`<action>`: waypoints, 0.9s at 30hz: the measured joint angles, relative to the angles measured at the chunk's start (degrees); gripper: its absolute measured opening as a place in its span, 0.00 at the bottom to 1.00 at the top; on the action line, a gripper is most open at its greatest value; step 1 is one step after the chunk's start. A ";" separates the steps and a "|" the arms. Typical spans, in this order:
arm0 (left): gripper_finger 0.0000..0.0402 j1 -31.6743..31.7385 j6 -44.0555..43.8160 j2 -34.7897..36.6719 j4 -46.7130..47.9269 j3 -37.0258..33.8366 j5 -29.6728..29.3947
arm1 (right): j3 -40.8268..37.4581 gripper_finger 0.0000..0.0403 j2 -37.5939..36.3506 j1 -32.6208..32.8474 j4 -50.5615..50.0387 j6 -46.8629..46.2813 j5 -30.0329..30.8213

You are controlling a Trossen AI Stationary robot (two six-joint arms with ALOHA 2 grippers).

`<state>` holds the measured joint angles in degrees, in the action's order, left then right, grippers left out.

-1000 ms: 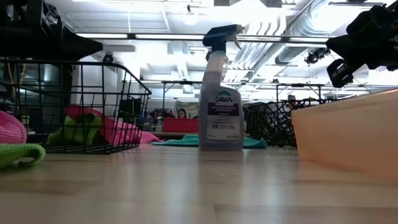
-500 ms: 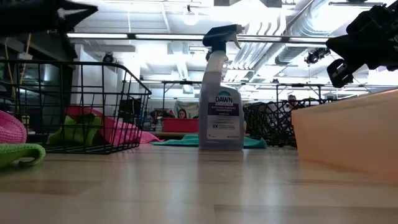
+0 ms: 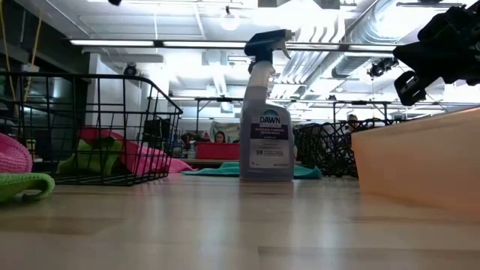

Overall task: Sort microfiber towel by color & place in baskets
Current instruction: Put the top pink microfiber cloth into the left wire basket

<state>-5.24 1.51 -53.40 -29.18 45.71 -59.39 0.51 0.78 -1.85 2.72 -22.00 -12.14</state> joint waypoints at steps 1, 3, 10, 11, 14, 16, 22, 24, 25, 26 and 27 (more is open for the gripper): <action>0.00 0.99 0.19 -0.66 4.54 2.15 -1.74 | 0.02 0.00 0.00 0.00 -0.01 0.00 0.00; 0.00 4.23 -3.80 -1.40 15.21 6.03 -1.24 | 0.01 0.00 0.00 0.00 -0.01 0.00 0.00; 0.02 31.60 -31.03 -4.73 65.43 16.26 29.04 | 0.00 0.00 0.00 0.00 0.00 0.00 0.00; 0.03 35.77 -31.29 -5.14 67.98 16.36 33.57 | 0.00 0.00 0.00 0.00 -0.02 0.00 0.00; 0.09 44.90 -29.04 -6.31 72.74 15.70 46.74 | 0.00 0.00 0.00 0.00 -0.02 0.00 0.00; 0.14 48.31 -26.62 -7.40 75.86 14.86 51.54 | 0.01 0.00 0.00 0.00 0.00 0.00 0.00; 0.30 51.80 -23.32 -10.90 81.29 9.25 50.54 | 0.00 0.00 0.00 0.00 0.00 0.00 0.00; 0.34 52.37 -23.87 -11.77 81.78 6.97 52.48 | 0.00 0.00 0.00 0.00 0.00 0.00 -0.02; 0.36 52.60 -24.38 -12.15 81.98 5.91 53.45 | 0.01 0.00 0.00 0.00 0.00 0.00 0.00; 0.37 52.79 -25.07 -12.53 82.05 4.91 53.99 | 0.02 0.00 0.00 0.00 -0.01 0.00 -0.01; 0.38 52.96 -25.82 -12.84 82.08 3.98 54.13 | 0.02 0.00 0.00 0.00 0.00 0.00 0.00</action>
<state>47.72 -24.31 -66.23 52.89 49.69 -5.26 0.53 0.78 -1.85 2.72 -22.00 -12.14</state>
